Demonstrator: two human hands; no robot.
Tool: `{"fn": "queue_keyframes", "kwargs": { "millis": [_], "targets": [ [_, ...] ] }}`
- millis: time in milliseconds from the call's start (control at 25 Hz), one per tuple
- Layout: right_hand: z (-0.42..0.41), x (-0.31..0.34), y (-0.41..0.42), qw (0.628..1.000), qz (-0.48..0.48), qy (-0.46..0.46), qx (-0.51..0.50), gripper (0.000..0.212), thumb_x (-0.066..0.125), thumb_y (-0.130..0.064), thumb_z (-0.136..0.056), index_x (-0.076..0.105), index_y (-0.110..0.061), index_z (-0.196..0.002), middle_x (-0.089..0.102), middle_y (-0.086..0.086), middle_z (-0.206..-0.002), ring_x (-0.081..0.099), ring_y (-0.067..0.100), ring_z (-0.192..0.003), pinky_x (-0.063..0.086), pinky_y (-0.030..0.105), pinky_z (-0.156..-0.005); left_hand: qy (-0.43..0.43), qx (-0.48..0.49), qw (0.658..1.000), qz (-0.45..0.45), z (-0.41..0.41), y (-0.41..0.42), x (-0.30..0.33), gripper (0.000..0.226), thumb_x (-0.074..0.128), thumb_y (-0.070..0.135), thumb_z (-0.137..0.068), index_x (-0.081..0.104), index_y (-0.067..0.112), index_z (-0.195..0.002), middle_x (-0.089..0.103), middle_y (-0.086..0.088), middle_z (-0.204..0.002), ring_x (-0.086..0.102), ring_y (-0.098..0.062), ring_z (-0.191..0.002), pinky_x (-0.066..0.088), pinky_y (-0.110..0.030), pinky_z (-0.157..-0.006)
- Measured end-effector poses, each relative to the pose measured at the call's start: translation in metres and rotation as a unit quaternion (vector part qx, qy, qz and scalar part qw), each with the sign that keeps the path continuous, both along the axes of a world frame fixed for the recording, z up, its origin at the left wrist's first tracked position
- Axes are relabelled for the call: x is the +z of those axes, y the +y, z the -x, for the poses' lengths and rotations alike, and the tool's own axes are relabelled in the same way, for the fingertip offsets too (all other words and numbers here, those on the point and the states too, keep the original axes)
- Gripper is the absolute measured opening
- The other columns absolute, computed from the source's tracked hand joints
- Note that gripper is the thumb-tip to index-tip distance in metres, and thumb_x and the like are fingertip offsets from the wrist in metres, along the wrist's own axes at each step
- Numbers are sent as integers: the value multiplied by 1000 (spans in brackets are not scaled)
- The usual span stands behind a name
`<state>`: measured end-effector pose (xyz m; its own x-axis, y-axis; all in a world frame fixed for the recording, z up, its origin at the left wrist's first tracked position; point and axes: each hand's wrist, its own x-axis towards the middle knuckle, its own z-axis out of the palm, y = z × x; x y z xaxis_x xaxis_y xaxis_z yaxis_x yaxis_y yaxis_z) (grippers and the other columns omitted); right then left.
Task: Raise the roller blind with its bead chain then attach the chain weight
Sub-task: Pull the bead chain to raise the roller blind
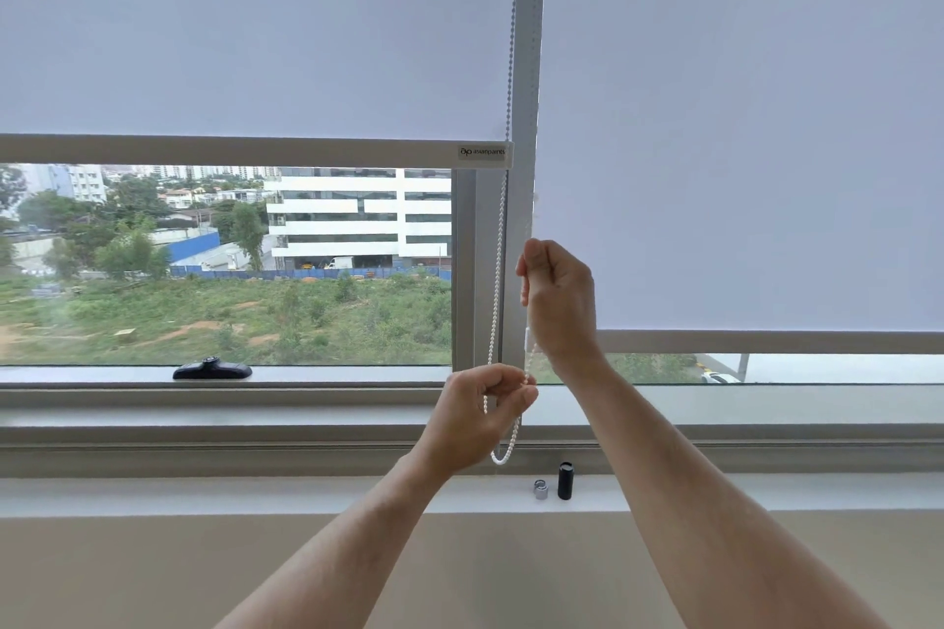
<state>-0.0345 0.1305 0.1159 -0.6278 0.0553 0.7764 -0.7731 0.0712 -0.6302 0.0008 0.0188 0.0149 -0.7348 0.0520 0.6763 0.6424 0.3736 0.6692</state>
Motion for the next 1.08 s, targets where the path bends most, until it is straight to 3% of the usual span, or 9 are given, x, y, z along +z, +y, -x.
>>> {"fn": "queue_keyframes", "kwargs": {
  "millis": [200,320,400,480,640,800,920,1080],
  "targets": [
    [-3,-27,-2,999,-28,-29,3,38,49,-17,-101,54,-28,-65,52,-17,-48,42,2,-45,35,15,-48,71,47,995,-49,3,-14,22,38,53,48,-88,73,19,-101,74,3,-85,69,-11,-82,53,-24,-73],
    [-7,-45,-1,998,-34,-52,14,38,50,-15,-101,55,-28,-65,52,-16,-49,42,2,-46,36,16,-49,93,73,991,-57,7,-15,52,18,57,44,-91,70,33,-95,72,13,-82,66,0,-77,49,-13,-69],
    [-9,-54,-1,997,-36,-61,16,37,50,-17,-101,56,-26,-66,51,-12,-50,42,6,-49,37,21,-49,87,67,992,-67,9,-12,67,10,63,34,-92,72,31,-95,73,15,-81,66,3,-74,48,-11,-68],
    [-11,-64,-3,997,-35,-59,24,37,50,-17,-102,55,-23,-66,48,-5,-52,42,12,-50,37,27,-50,80,56,992,-84,12,-6,76,12,66,29,-90,75,24,-98,74,13,-79,66,1,-72,50,-14,-69],
    [-14,-84,-2,996,-38,-72,34,38,51,-16,-99,56,-26,-63,50,-2,-52,44,8,-49,36,22,-49,64,23,990,-125,14,6,76,10,70,21,-88,75,21,-79,73,10,-67,64,-9,-62,54,-29,-62],
    [-11,-87,12,990,-22,-89,106,31,62,-39,-91,71,-22,-67,68,1,-62,62,13,-61,49,28,-65,45,16,989,-137,14,6,66,13,72,16,-87,71,16,-73,71,0,-65,62,-27,-59,53,-42,-61],
    [-7,-78,19,986,48,-93,131,39,59,-54,-87,76,-21,-77,73,0,-74,66,12,-75,51,21,-74,44,1,989,-140,11,5,64,13,73,14,-85,72,20,-74,72,4,-66,66,-18,-64,55,-40,-67],
    [-1,-39,19,988,86,-85,96,42,50,-50,-95,74,-18,-83,70,-4,-69,63,13,-71,48,23,-71,30,-7,995,-98,8,5,55,11,72,16,-85,70,8,-78,71,2,-67,65,-15,-65,55,-43,-70]
  ]
}}
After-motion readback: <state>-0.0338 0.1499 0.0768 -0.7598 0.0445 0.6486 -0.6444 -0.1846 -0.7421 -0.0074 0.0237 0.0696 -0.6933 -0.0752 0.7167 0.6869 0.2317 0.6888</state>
